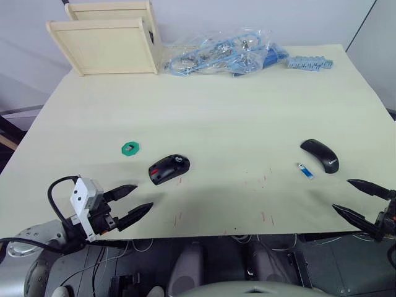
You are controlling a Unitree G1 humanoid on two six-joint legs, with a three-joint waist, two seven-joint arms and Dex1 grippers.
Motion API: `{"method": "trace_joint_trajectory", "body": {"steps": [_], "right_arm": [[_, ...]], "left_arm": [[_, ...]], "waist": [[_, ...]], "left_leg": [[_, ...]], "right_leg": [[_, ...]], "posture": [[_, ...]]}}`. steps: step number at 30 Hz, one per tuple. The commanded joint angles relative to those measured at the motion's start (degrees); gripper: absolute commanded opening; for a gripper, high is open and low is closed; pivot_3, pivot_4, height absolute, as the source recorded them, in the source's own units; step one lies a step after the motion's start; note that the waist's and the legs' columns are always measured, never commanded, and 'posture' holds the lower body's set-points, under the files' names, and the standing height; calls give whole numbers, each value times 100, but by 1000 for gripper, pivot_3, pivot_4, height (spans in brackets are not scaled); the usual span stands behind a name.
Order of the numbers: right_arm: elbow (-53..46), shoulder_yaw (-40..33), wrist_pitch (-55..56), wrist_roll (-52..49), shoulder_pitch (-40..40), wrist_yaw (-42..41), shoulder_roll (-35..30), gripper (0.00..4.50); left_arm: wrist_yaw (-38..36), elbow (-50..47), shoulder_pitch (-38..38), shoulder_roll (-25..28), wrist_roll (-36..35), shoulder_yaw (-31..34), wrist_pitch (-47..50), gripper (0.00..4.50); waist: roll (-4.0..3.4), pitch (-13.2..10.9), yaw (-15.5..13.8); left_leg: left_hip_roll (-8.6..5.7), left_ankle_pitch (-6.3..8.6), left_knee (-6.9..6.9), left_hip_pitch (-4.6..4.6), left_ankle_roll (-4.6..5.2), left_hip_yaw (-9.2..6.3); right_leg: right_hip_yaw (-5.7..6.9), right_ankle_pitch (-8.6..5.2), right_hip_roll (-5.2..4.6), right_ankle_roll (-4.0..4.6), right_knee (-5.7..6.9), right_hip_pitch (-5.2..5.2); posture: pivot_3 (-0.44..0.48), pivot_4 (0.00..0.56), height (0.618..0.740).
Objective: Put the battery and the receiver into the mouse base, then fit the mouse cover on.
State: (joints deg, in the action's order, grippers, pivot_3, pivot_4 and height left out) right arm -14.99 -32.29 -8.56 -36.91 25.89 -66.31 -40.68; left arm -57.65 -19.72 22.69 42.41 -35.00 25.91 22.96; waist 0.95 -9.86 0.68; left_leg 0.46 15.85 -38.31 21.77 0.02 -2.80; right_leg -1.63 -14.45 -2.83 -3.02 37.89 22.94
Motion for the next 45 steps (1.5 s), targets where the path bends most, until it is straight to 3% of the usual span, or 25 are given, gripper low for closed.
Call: {"method": "trace_joint_trajectory", "body": {"steps": [1,15,24,34,45], "right_arm": [[-138,-68,56,-85,-59,24,32,4497],[-1704,643,-464,-691,-766,340,-31,4497],[-2462,864,-717,-908,-884,598,-138,4497],[-3657,1063,-946,-954,-425,1461,-24,4497],[-4214,1802,-1387,-853,-893,2558,-80,4497]], "left_arm": [[8,-198,-129,116,-104,135,29,4215],[-912,747,-1490,1004,-173,-82,93,4215],[-1587,1879,-2701,1385,587,-1032,-408,4215],[-1978,2897,-3926,1217,1331,-2058,-909,4215],[-2139,3428,-4398,934,1837,-2619,-1388,4215]], "waist": [[0,0,0],[-2,0,6],[2,-2,1],[11,-6,20],[15,-5,9]], "left_leg": [[0,0,0,0,0,0],[-1,0,0,1,0,-3],[-4,0,-1,2,0,-7],[-4,-1,-4,4,0,-10],[-5,-1,-6,8,1,-15]], "right_leg": [[0,0,0,0,0,0],[4,1,2,-1,3,1],[8,1,2,-1,4,2],[9,2,2,-2,9,3],[14,2,3,-2,10,4]], "posture": [[0,150,740],[0,150,740],[0,150,740],[0,150,740],[0,150,740]]}}
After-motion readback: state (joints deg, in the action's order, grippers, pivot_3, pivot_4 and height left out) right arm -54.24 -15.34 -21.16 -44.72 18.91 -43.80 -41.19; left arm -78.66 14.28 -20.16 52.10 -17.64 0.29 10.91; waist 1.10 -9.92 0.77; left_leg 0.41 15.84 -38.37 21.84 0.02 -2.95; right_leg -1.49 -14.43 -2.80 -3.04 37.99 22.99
